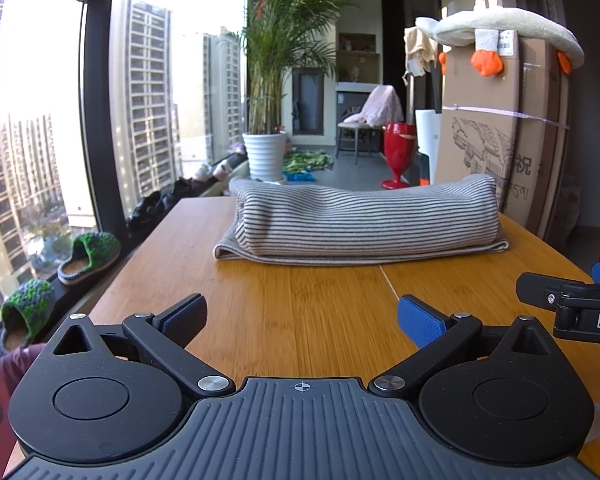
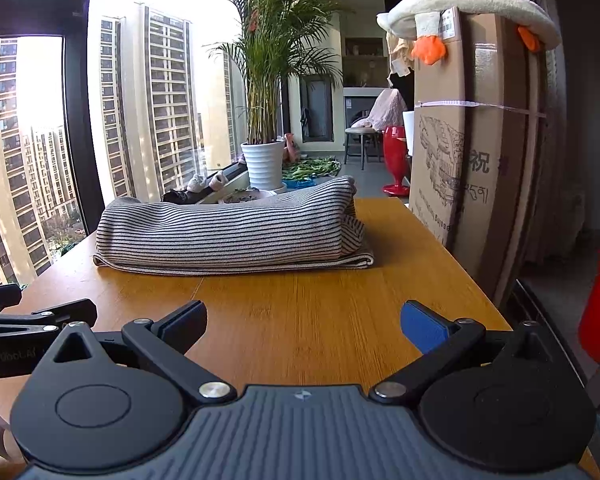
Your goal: Fold clothes
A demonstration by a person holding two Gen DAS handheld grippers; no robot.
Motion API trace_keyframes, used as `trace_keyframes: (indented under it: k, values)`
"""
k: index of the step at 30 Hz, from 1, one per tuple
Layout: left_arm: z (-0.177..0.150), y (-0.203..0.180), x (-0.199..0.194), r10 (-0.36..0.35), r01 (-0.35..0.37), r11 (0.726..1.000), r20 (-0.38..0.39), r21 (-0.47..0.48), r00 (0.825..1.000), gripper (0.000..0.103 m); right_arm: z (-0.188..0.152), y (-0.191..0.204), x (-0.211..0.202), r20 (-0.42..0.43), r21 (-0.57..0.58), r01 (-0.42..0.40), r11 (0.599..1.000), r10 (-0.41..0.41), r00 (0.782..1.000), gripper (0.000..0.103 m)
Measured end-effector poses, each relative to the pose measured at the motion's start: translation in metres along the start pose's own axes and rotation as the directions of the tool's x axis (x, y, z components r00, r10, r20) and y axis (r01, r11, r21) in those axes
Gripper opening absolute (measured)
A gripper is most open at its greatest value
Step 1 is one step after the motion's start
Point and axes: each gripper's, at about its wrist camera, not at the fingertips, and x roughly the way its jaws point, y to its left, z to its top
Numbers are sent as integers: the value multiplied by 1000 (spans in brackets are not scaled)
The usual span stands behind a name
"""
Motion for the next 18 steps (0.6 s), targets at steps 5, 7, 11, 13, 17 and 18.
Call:
trace_keyframes:
  k: [5,7,11,13,17,18]
  values:
    - [0,0,0,1,-1,1000,-1,0,1000,103,0,-1,0,-6,7,-5,1000,5,1000,103]
    - [0,0,0,1,-1,1000,-1,0,1000,103,0,-1,0,-8,10,-6,1000,6,1000,103]
    - [0,0,0,2,-2,1000,-1,0,1000,103,0,-2,1,-13,16,-10,1000,10,1000,103]
    - [0,0,0,2,-2,1000,-1,0,1000,103,0,-3,1,-17,18,-12,1000,13,1000,103]
    - [0,0,0,2,-2,1000,-2,-1,1000,103,0,-3,1,-17,21,-12,1000,13,1000,103]
    - [0,0,0,2,-2,1000,-2,0,1000,103,0,-3,1,-18,22,-12,1000,13,1000,103]
